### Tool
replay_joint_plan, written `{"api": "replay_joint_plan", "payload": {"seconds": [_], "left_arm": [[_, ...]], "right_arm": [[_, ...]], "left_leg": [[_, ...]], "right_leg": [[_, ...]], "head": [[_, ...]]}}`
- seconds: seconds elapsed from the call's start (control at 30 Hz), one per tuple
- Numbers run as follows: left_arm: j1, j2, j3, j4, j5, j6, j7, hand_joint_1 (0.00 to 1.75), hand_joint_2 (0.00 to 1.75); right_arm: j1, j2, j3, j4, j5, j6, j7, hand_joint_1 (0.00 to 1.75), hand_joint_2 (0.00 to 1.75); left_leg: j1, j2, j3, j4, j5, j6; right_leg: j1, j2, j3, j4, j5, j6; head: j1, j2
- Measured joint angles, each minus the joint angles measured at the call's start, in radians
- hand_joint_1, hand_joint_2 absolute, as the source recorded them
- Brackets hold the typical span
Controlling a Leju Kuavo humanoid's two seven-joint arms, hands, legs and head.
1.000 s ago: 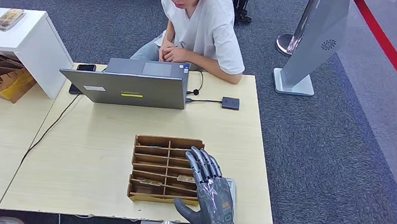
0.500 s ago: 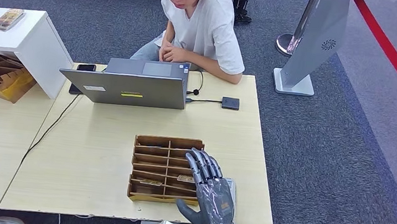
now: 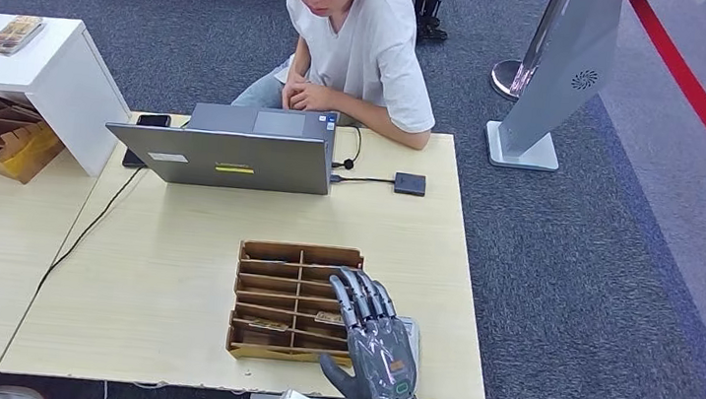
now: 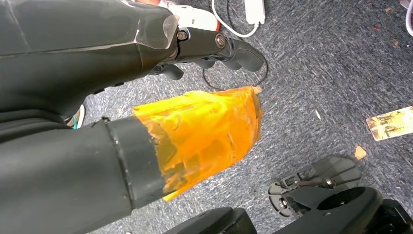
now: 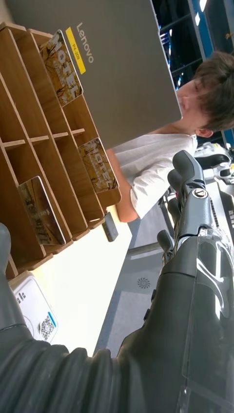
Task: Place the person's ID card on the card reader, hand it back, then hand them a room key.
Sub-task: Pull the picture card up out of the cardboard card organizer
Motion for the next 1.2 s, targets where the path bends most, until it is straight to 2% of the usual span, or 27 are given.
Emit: {"api": "replay_joint_plan", "payload": {"seconds": [0.63,1.2], "left_arm": [[-0.004,0.000,0.000,0.000,-0.012,-0.016,0.002,0.00,0.00],[-0.011,0.000,-0.002,0.000,-0.015,-0.020,0.003,0.00,0.00]], "right_arm": [[-0.018,0.000,0.000,0.041,0.027,0.044,0.034,0.39,1.75],[-0.027,0.000,0.000,0.071,0.027,0.057,0.042,0.42,1.75]], "left_leg": [[0.000,0.000,0.000,0.000,0.000,0.000],[0.000,0.000,0.000,0.000,0.000,0.000]], "right_leg": [[0.000,0.000,0.000,0.000,0.000,0.000],[0.000,0.000,0.000,0.000,0.000,0.000]], "head": [[0.000,0.000],[0.000,0.000]]}}
